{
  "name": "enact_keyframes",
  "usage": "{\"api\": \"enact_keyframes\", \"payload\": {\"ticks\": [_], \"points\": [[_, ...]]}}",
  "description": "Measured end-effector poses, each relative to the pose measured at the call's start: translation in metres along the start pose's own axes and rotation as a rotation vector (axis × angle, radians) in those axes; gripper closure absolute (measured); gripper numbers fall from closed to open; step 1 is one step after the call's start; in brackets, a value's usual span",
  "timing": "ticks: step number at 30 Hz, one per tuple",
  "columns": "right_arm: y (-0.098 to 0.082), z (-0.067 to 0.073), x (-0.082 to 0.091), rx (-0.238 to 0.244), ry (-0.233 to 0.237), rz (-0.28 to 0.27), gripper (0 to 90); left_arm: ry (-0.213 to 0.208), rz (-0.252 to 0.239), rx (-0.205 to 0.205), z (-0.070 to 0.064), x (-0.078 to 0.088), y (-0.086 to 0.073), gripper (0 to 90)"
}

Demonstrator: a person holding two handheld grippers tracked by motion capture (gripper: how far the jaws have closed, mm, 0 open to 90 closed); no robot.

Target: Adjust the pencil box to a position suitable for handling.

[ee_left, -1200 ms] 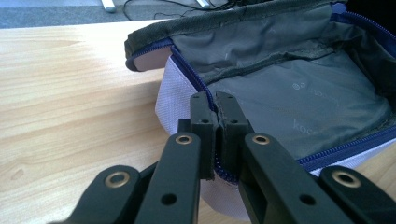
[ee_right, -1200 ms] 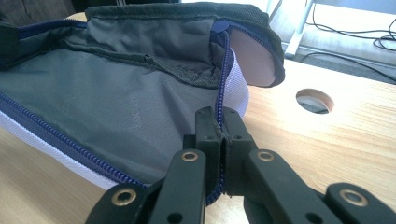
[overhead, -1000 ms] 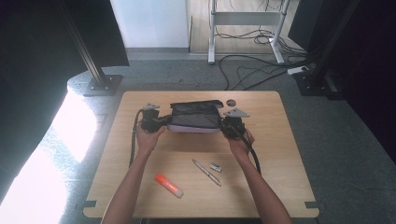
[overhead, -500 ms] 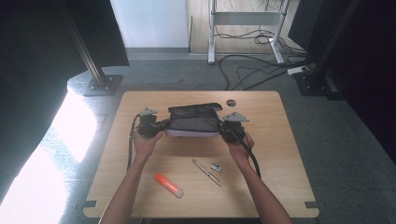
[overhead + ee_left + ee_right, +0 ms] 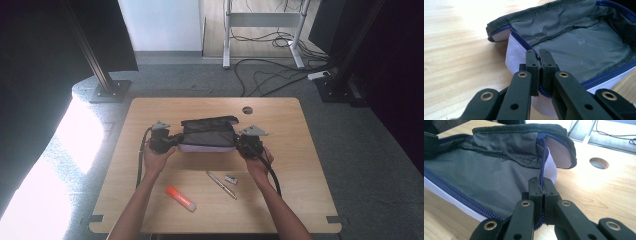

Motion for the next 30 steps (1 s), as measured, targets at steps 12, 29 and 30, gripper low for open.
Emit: {"api": "enact_keyframes", "payload": {"ticks": [12, 29, 30], "points": [[-0.03, -0.002, -0.018, -0.009, 0.009, 0.093, 86.5, 0.014, 0.075, 0.014, 0.005, -0.019, -0.02, 86.7], [-0.059, 0.0, -0.031, -0.011, 0.016, 0.167, 85.0, 0.041, 0.135, 0.007, 0.008, -0.036, -0.03, 83.7], [-0.059, 0.0, -0.031, -0.013, 0.019, 0.167, 83.6, 0.045, 0.139, 0.004, 0.008, -0.036, -0.03, 82.8]]}}
Point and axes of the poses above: each handheld gripper's, and its own axes: x roughly backward along the jaws, y roughly out of its top, z roughly to its left, the point moved 5 cm from there along -x, roughly forward along the jaws, and after that the axes turned 12 degrees about -y, right-handed, at the moved point
